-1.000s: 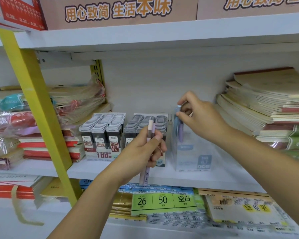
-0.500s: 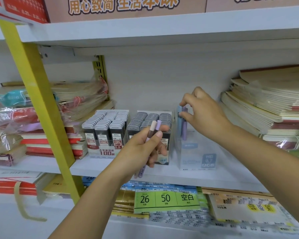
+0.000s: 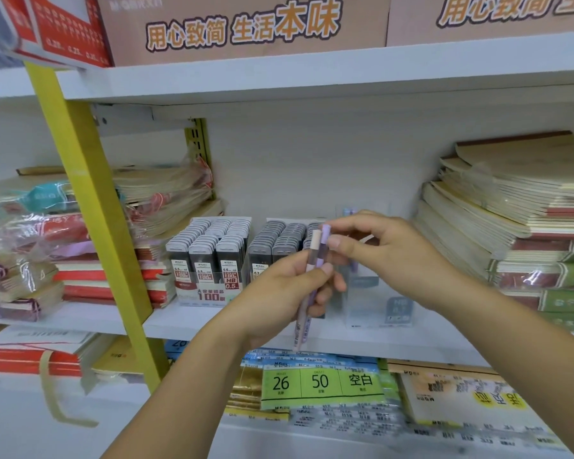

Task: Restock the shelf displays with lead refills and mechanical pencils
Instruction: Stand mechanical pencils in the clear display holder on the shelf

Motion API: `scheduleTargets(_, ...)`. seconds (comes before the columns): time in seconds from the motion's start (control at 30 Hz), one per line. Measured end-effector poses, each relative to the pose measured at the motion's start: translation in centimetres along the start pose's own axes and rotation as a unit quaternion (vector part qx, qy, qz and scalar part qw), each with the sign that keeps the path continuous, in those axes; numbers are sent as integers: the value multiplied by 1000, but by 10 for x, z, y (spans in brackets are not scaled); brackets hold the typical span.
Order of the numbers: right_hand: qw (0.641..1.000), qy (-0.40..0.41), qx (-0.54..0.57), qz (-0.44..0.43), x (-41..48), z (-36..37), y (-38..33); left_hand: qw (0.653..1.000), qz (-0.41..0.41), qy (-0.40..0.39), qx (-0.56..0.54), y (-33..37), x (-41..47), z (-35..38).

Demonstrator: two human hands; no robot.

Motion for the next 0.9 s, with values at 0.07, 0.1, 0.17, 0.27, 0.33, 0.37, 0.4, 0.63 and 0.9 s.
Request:
scheduleTargets(0.07, 996, 17, 82, 14, -2, -3, 0, 1000, 0, -2, 18, 2, -1, 4)
scheduleTargets(0.1, 993, 33, 108, 22, -3, -8, 2, 1000, -5, 0, 20, 2, -2, 4)
scheduleTargets(0.17, 987, 64, 143, 41, -2, -20, 7, 1000, -20, 3, 15, -2, -4, 2)
scheduleTargets(0.27, 972, 123, 197, 38, -2, -45, 9, 995, -43, 29, 86, -8, -6, -7)
scheduleTargets(0.33, 965, 187, 183, -2, -2, -69, 4, 988, -41, 61, 137, -10, -8, -14)
scheduleTargets(0.37, 967, 205, 146, -27, -2, -79, 0, 984, -37, 76, 158, -10, -8, -16)
scheduleTargets(0.4, 973, 204, 102, -46, 0, -83, -3, 979, -33, 90, 177, -12, -8, -19)
scheduleTargets(0.63, 988, 91, -126, -21, 15, -61, 20, 989, -62, 90, 97, -20, -3, -20)
scheduleTargets(0.9, 984, 66, -162, -14, 19, -51, 42, 982, 19, 139, 124, -10, -3, -32)
Point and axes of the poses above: each hand's wrist, its own x-axis towards the middle knuckle, its own z-axis out of the palm, y = z × x, the point moved 9 cm from there along x, towards the middle knuckle, and after that the axes turned 2 degrees about x, right-handed, at the moved point
